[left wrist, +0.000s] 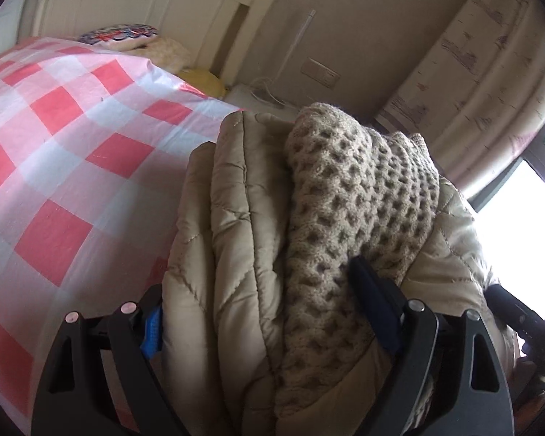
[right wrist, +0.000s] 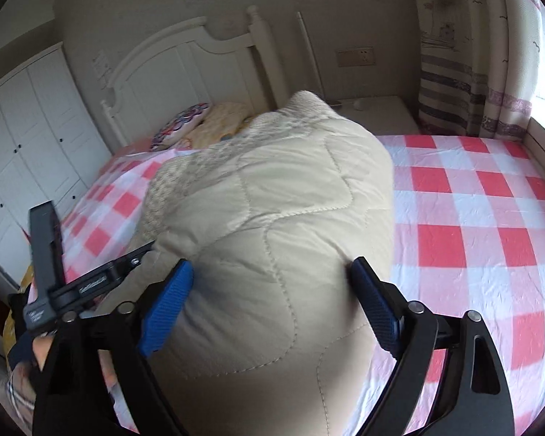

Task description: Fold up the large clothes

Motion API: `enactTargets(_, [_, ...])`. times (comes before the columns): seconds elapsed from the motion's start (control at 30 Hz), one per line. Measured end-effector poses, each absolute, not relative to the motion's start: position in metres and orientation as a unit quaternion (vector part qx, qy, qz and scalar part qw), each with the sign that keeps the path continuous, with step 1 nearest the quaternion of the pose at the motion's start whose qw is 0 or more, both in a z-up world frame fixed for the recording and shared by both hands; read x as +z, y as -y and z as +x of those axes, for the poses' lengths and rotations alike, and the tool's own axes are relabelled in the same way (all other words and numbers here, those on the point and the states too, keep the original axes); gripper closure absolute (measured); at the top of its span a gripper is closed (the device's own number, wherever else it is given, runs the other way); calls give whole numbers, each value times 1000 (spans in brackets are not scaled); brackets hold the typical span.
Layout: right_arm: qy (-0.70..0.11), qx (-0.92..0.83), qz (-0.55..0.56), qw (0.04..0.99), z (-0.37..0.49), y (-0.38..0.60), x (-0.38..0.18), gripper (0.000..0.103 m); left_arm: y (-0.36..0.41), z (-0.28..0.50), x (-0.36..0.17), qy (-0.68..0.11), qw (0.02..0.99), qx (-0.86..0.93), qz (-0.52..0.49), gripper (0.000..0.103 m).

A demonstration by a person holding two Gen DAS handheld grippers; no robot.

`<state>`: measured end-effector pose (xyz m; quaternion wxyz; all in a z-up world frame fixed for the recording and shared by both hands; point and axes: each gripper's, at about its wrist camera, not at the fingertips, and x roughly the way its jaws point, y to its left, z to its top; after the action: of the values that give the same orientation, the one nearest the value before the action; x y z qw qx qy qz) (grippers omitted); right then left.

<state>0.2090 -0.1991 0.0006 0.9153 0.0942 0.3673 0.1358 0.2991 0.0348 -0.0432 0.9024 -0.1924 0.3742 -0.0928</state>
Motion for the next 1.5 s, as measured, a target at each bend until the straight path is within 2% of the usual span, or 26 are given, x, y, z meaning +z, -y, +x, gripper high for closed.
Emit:
enactTargets(0.1, [-374,141,122,908,203,210,-5,9,-39,283,-44,-363,908,-99,-184,15])
enactTargets(0.27, [-338,142,104,925,133,208,3,9,-45,224,-25,-344,931,-45,-115,11])
enactTargets(0.37, [-308,135,53,940,77,199,13,9,-40,173,5,-310,949,-8,-54,10])
enactTargets(0.43, [-286,129,33,949,46,196,21,9,-39,131,29,-275,960,-30,-48,2])
enactTargets(0.57, [-212,107,9,971,-17,192,46,6,-30,56,64,-206,977,-48,-31,2])
enactTargets(0.73, [-158,66,-26,985,-56,180,52,6,-3,-2,75,-145,988,-61,-5,2])
enactTargets(0.93, [-166,43,-61,983,-60,166,29,6,17,-18,53,-160,987,-4,15,2])
enactTargets(1.2, [-190,41,11,981,-53,192,23,6,17,-14,38,-179,984,3,20,2])
enactTargets(1.5, [-191,46,6,981,-53,187,21,6,17,-14,36,-181,983,0,21,2])
